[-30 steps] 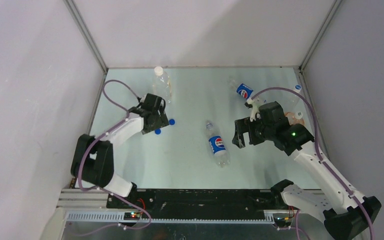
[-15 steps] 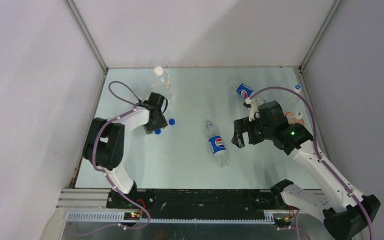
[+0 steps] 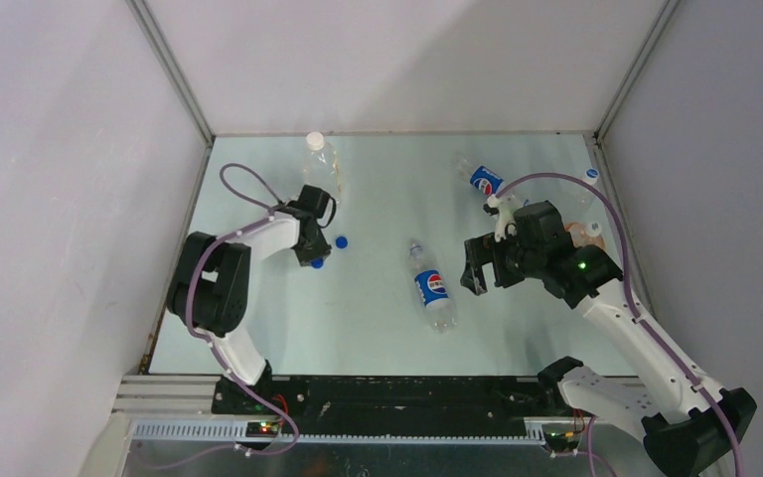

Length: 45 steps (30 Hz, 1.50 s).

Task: Screw on the bottle caps
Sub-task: Move the bottle cap to the center of the board.

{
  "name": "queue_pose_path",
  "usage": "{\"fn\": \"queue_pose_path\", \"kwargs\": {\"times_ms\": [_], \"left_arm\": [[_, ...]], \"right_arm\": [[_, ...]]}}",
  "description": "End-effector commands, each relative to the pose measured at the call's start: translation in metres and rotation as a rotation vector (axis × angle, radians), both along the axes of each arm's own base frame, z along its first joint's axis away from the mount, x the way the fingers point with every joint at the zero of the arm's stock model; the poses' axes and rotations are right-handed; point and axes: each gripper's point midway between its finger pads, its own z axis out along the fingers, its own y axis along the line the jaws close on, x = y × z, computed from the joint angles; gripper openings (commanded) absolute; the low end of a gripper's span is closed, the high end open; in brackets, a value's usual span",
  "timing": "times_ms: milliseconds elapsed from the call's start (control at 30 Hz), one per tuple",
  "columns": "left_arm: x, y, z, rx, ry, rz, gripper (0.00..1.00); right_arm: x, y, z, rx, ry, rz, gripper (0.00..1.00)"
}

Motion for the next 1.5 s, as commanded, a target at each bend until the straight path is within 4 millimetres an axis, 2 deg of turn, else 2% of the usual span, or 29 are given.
{"fn": "queue_pose_path", "kwargs": {"times_ms": [0, 67, 133, 167, 333, 400, 533, 633, 733, 767, 800, 833, 933, 967, 1000, 1033, 1067, 1100, 1133, 1233, 1267, 1300, 1333, 1367, 1400, 1433, 1467], "left_arm": [[-0.016, -0.034, 0.017, -0.046, -0.021, -0.09, 0.31], [-0.023, -0.054, 0.023, -0.066, -0.042, -0.13, 0.31], [-0.033, -0.083, 0.024, -0.079, -0.041, -0.199, 0.31], [-0.032, -0.093, 0.028, -0.087, -0.052, -0.215, 0.3], [-0.043, -0.149, 0.023, -0.131, -0.044, -0.317, 0.3], [-0.046, -0.165, 0.024, -0.144, -0.046, -0.347, 0.3], [-0.058, -0.183, 0.019, -0.155, -0.038, -0.386, 0.33], [-0.064, -0.19, 0.015, -0.181, -0.036, -0.388, 0.42], [-0.069, -0.189, 0.014, -0.188, -0.039, -0.385, 0.54], [-0.068, -0.19, 0.019, -0.198, -0.055, -0.382, 0.63], [-0.069, -0.186, 0.019, -0.191, -0.063, -0.375, 0.67], [-0.068, -0.185, 0.028, -0.202, -0.087, -0.373, 0.76], [-0.067, -0.173, 0.042, -0.184, -0.145, -0.352, 0.87], [-0.066, -0.17, 0.055, -0.195, -0.18, -0.347, 0.91], [-0.067, -0.163, 0.056, -0.179, -0.195, -0.337, 0.94], [-0.067, -0.16, 0.069, -0.194, -0.231, -0.33, 0.96], [-0.069, -0.153, 0.069, -0.179, -0.244, -0.32, 0.97], [-0.07, -0.15, 0.082, -0.196, -0.282, -0.314, 0.98], [-0.073, -0.142, 0.08, -0.181, -0.291, -0.306, 0.99], [-0.08, -0.123, 0.094, -0.189, -0.368, -0.287, 1.0], [-0.081, -0.12, 0.107, -0.213, -0.412, -0.283, 1.0], [-0.085, -0.111, 0.102, -0.193, -0.421, -0.285, 1.0], [-0.086, -0.108, 0.115, -0.218, -0.468, -0.283, 1.0], [-0.089, -0.1, 0.111, -0.195, -0.477, -0.288, 1.0], [-0.09, -0.096, 0.124, -0.216, -0.525, -0.283, 1.0], [-0.093, -0.089, 0.12, -0.198, -0.534, -0.289, 1.0], [-0.095, -0.085, 0.132, -0.216, -0.578, -0.294, 1.0]], "right_arm": [[-0.003, 0.001, 0.001, 0.005, -0.009, 0.014, 0.99], [-0.003, 0.003, -0.001, 0.013, -0.001, 0.012, 0.99], [-0.004, 0.004, -0.004, 0.019, 0.009, 0.007, 0.99], [-0.004, 0.004, -0.007, 0.02, 0.016, 0.007, 0.99], [-0.007, 0.009, -0.021, 0.007, 0.07, 0.0, 0.99], [-0.009, 0.01, -0.027, 0.0, 0.084, -0.005, 0.99], [-0.008, 0.017, -0.036, 0.005, 0.101, -0.013, 0.99], [-0.006, 0.023, -0.044, -0.003, 0.12, -0.015, 0.99], [-0.005, 0.029, -0.051, -0.015, 0.127, -0.008, 0.99], [-0.005, 0.031, -0.055, -0.022, 0.135, -0.003, 0.99], [-0.004, 0.033, -0.055, -0.021, 0.132, -0.002, 0.99], [-0.004, 0.036, -0.058, -0.027, 0.138, 0.005, 0.99], [0.001, 0.043, -0.059, -0.017, 0.126, 0.013, 0.99], [0.004, 0.044, -0.062, -0.022, 0.132, 0.01, 0.99], [0.008, 0.047, -0.06, -0.018, 0.12, 0.006, 0.99], [0.011, 0.048, -0.064, -0.028, 0.13, 0.002, 0.99], [0.018, 0.051, -0.061, -0.029, 0.117, -0.004, 1.0], [0.021, 0.052, -0.068, -0.051, 0.132, -0.008, 0.99], [0.028, 0.054, -0.07, -0.067, 0.134, -0.016, 0.99], [0.042, 0.062, -0.074, -0.086, 0.141, -0.021, 0.99], [0.048, 0.065, -0.079, -0.1, 0.15, -0.026, 0.99], [0.051, 0.066, -0.081, -0.11, 0.154, -0.029, 0.99], [0.058, 0.069, -0.086, -0.128, 0.161, -0.034, 0.99], [0.063, 0.073, -0.084, -0.131, 0.157, -0.036, 0.99], [0.066, 0.074, -0.094, -0.156, 0.177, -0.042, 0.99], [0.071, 0.077, -0.093, -0.158, 0.173, -0.045, 0.99], [0.073, 0.079, -0.102, -0.179, 0.193, -0.049, 0.99]]}}
